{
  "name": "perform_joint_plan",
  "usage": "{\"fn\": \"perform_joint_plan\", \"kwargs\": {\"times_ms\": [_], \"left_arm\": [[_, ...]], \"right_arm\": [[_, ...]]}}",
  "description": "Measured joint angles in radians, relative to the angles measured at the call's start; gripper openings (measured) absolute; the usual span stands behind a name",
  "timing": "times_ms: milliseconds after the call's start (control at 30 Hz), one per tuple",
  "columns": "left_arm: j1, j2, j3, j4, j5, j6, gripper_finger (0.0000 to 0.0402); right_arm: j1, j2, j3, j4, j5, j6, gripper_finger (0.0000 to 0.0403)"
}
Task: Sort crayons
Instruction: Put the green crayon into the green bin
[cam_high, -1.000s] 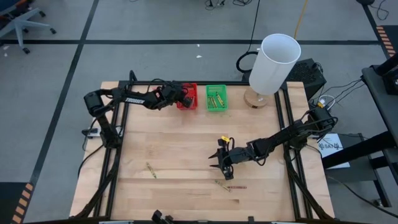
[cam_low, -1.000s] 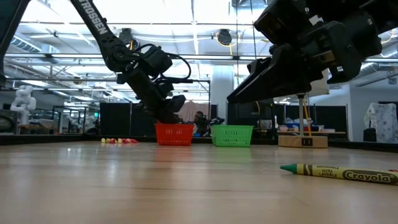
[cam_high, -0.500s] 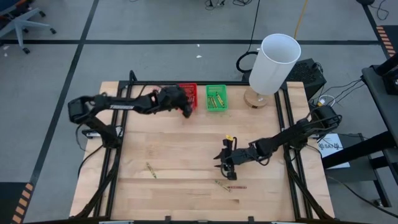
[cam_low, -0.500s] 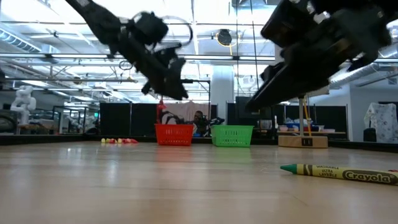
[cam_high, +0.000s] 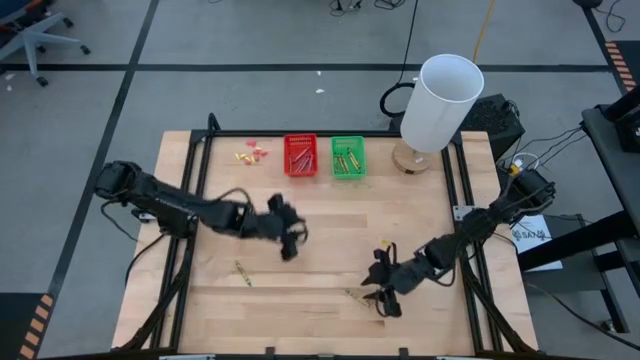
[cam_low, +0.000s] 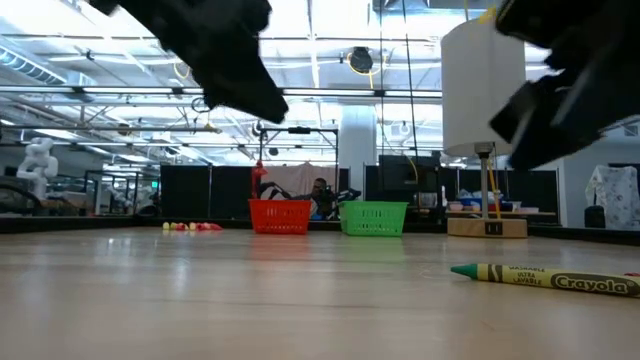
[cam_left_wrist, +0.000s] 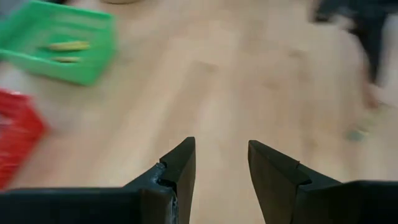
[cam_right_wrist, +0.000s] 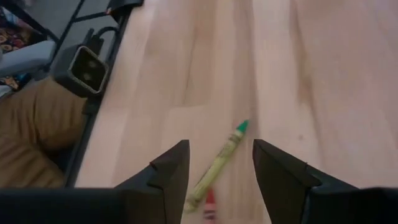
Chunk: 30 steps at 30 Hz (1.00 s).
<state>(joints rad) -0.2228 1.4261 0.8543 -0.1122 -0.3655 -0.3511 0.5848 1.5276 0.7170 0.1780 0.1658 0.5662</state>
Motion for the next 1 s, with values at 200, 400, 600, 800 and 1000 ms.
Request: {"fn": "perform_joint_plan", "kwargs": {"times_ms": [200, 400, 600, 800, 1000], "left_arm": [[-0.205, 0.0, 0.0, -0.002, -0.098, -0.062, 0.0145], [-0.339, 0.007, 0.0, 0.021, -0.216, -0.084, 0.0145], [-0.408, 0.021, 0.0, 0.028, -0.279, -0.123, 0.0145], [-0.427, 0.051, -0.001, 0.041, -0.298, -0.142, 0.0145], [-0.427, 0.077, -0.001, 0.093, -0.302, -0.141, 0.0145]], "right_arm": [[0.112, 0.003, 0.047, -0.049, 0.184, 0.036, 0.0164], [0.191, 0.06, 0.093, -0.055, 0.355, 0.032, 0.0164], [0.21, 0.195, 0.136, -0.059, 0.363, 0.105, 0.0164], [0.215, 0.308, 0.233, -0.126, 0.445, 0.092, 0.0164], [0.209, 0.36, 0.291, -0.29, 0.462, 0.192, 0.0164]]}}
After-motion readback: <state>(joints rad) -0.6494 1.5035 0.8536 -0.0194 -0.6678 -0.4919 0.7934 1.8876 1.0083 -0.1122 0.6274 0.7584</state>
